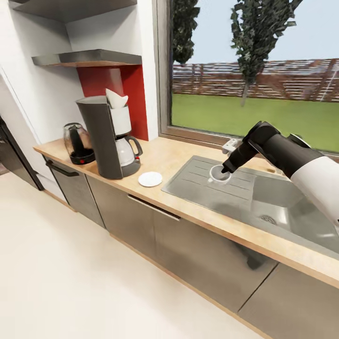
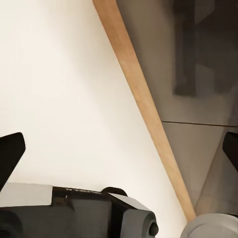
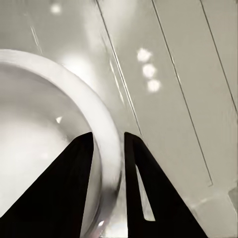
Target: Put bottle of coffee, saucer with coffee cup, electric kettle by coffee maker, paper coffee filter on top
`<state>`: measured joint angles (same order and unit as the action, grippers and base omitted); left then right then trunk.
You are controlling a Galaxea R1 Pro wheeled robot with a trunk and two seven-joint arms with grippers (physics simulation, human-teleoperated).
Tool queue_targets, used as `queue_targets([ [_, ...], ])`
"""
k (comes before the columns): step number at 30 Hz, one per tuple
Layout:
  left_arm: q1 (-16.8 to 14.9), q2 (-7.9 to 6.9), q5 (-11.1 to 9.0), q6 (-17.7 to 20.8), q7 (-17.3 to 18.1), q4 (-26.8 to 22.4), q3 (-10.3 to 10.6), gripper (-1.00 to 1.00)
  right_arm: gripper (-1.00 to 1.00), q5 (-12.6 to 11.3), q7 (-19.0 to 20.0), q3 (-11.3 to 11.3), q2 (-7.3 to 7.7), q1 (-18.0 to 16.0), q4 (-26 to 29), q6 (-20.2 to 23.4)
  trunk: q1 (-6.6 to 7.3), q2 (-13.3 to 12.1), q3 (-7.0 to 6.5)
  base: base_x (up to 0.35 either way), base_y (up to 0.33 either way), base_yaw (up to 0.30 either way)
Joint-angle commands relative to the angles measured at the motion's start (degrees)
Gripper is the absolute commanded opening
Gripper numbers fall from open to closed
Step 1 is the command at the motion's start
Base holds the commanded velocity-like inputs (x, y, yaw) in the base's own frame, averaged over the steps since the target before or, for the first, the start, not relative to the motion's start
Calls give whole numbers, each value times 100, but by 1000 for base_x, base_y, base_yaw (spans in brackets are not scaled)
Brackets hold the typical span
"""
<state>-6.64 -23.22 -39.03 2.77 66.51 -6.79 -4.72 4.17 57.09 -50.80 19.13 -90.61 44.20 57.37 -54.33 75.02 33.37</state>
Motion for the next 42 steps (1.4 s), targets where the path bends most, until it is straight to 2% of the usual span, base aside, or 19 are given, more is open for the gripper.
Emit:
queue_targets([
  [1,-4,1,36,30,20,2,-46,100,-100,36,46,-17,3,-10,8,11,0,4,6,12,311,0],
  [9,-4,1,36,31,20,2,-40,100,-100,23,43,-18,3,-10,8,11,0,4,6,165,272,20],
  [19,-4,1,36,28,20,2,-45,100,-100,22,67,-10,3,-10,-1,11,0,4,6,41,39,117],
  [25,-4,1,36,29,20,2,-44,100,-100,27,666,1,3,-10,-8,11,0,4,6,1,1,37],
  [30,-4,1,36,27,20,2,-43,100,-100,21,759,-10,-3,-10,-8,11,0,4,6,0,0,242],
  [35,-4,0,36,30,20,2,-46,100,-100,22,1069,-15,-64,-10,-8,11,0,4,6,88,45,263],
  [42,-4,-4,36,28,20,2,-45,100,-100,22,1142,18,-142,-10,-8,11,0,4,6,137,76,81],
])
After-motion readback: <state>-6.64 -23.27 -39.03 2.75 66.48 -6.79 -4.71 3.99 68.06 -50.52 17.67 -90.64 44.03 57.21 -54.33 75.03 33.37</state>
